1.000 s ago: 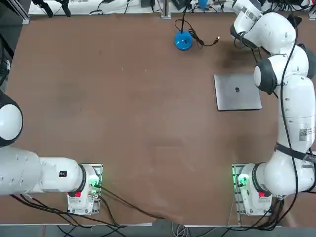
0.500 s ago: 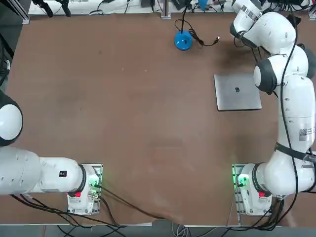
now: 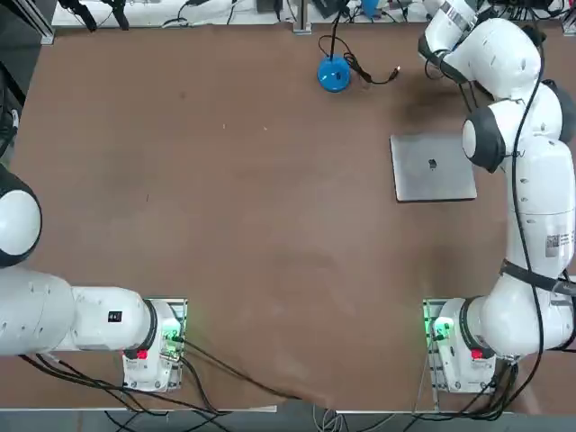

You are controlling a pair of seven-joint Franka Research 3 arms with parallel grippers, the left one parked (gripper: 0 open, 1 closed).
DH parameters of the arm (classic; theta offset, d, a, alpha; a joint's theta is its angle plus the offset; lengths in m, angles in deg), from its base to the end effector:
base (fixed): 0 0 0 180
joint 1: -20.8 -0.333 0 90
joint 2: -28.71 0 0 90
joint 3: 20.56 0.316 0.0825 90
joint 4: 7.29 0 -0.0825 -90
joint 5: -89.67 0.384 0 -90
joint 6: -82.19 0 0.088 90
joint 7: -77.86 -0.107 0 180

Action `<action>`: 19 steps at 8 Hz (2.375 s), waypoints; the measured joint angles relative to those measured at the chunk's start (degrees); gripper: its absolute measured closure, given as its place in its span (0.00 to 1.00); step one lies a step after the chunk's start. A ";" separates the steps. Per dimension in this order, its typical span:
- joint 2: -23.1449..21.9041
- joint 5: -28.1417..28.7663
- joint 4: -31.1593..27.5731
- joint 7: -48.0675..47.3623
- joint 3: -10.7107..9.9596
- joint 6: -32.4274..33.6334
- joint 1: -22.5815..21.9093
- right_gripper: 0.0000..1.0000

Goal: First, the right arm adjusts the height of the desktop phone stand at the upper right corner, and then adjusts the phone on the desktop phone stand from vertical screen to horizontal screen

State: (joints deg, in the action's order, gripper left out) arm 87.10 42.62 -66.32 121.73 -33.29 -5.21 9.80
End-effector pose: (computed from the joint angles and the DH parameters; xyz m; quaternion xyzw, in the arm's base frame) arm 0.7367 -0.0451 0.2447 0.7477 0.4010 -0.3852 0.3631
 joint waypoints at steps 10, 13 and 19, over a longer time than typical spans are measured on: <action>-4.65 15.44 2.50 0.00 -0.29 -3.24 3.07 0.78; -5.83 18.16 2.55 0.00 -0.27 -4.12 3.98 0.78; -8.25 22.88 2.60 0.00 -0.27 -5.13 4.99 0.78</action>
State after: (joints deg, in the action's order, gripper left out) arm 78.84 65.50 -63.73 121.73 -33.56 -10.34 14.79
